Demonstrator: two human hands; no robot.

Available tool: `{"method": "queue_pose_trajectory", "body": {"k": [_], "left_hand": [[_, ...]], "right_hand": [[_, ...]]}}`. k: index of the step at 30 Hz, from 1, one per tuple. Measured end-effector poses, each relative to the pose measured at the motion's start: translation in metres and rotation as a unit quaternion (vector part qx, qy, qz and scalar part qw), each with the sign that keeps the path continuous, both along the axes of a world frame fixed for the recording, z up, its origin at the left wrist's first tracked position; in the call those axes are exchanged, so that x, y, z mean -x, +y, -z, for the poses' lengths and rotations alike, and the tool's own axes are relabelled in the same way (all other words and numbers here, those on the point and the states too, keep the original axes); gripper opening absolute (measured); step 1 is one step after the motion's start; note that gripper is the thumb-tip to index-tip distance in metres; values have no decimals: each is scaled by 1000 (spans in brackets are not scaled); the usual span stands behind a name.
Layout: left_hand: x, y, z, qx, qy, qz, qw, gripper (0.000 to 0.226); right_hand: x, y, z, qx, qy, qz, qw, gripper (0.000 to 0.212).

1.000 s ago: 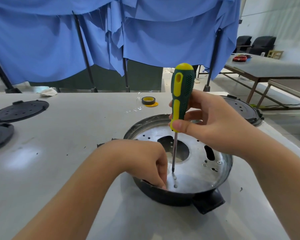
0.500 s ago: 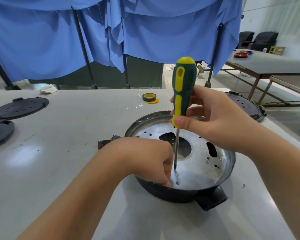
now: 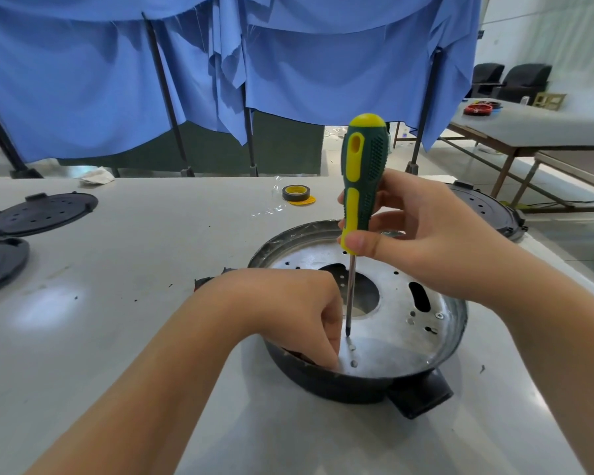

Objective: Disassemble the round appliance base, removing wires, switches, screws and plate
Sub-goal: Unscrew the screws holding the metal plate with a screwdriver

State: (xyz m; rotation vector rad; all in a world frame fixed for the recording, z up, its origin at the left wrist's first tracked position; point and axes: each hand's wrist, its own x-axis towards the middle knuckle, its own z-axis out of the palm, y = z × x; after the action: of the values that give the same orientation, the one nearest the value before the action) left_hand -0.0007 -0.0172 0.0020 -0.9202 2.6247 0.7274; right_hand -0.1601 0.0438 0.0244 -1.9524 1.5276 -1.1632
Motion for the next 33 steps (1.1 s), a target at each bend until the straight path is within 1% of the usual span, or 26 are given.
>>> {"method": "queue_pose_trajectory", "body": {"k": [4, 11, 15, 20, 26, 28, 31, 33], "left_hand": [[-1, -1, 1, -4, -1, -5, 1000, 9], [3, 0, 2, 21, -12, -31, 999, 12], [6, 0, 3, 18, -15, -38, 999, 14], [4, 0, 1, 15, -10, -33, 999, 10], [1, -3, -3, -26, -4, -30, 999, 10], [-3, -6, -5, -54, 4, -28, 998, 10], [-10, -11, -8, -126, 35, -38, 991, 10], [-14, -15, -10, -136, 42, -35, 989, 12]], "right_hand": [[0, 0, 0, -1, 0, -4, 1000, 32], [1, 0, 0, 1, -11, -6, 1000, 36], [1, 0, 1, 1, -9, -8, 1000, 38], [2, -1, 1, 2, -11, -7, 1000, 38], [1, 0, 0, 2, -14, -4, 1000, 38], [0, 1, -1, 10, -27, -3, 1000, 36], [-1, 4, -4, 28, -82, -17, 996, 32], [-1, 6, -6, 32, -122, -36, 991, 30]]}}
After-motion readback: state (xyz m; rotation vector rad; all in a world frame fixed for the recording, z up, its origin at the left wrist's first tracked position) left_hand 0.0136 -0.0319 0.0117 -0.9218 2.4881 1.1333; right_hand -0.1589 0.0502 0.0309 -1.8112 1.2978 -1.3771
